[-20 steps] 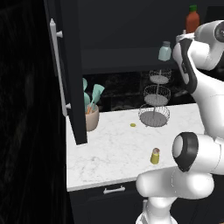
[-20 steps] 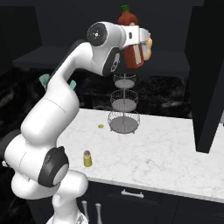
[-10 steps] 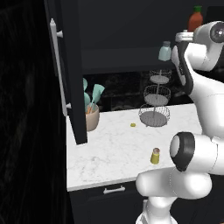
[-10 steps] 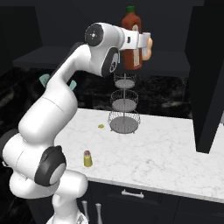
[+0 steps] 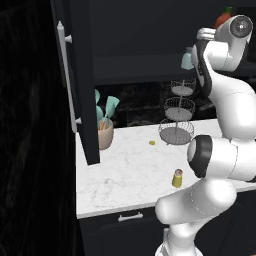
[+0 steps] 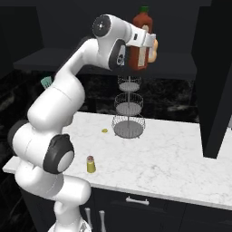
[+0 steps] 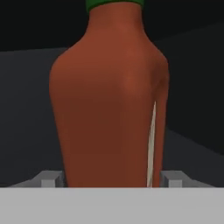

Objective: Put the shaker and condiment bottle from the counter next to their counterparts in the cabinet.

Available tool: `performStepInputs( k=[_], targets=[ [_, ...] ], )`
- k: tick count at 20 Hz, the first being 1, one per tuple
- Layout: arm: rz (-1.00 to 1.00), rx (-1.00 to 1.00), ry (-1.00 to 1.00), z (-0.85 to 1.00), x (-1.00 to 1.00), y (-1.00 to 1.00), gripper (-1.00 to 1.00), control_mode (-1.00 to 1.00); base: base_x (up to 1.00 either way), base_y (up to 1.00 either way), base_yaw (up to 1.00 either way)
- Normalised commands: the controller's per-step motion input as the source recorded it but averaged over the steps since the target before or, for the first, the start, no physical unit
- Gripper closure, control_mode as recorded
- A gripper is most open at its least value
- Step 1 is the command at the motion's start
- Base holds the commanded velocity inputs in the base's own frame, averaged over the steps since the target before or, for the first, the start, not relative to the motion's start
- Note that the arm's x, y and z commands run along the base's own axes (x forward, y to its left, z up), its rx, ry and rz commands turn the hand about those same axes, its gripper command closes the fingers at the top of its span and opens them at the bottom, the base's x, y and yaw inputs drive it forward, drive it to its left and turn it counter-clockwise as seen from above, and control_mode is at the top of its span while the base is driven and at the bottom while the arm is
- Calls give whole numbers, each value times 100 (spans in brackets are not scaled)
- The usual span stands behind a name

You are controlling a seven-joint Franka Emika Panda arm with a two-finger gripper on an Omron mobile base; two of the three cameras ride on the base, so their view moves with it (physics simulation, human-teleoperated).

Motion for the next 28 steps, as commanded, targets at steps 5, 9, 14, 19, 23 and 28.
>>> performStepInputs(
  k=[5,9,14,19,23,28],
  targets=[
    [8,1,-13,-13,45,-9,100,-100,0,0,0],
    [21,0,-29,-43,2,-26,100,-100,0,0,0],
    [26,-1,-18,-43,6,-30,100,-100,0,0,0],
    [22,-2,-3,-30,34,-22,100,-100,0,0,0],
    [17,-8,-1,-21,46,-11,100,-100,0,0,0],
    [11,-17,-10,-3,27,-3,100,-100,0,0,0]
  ],
)
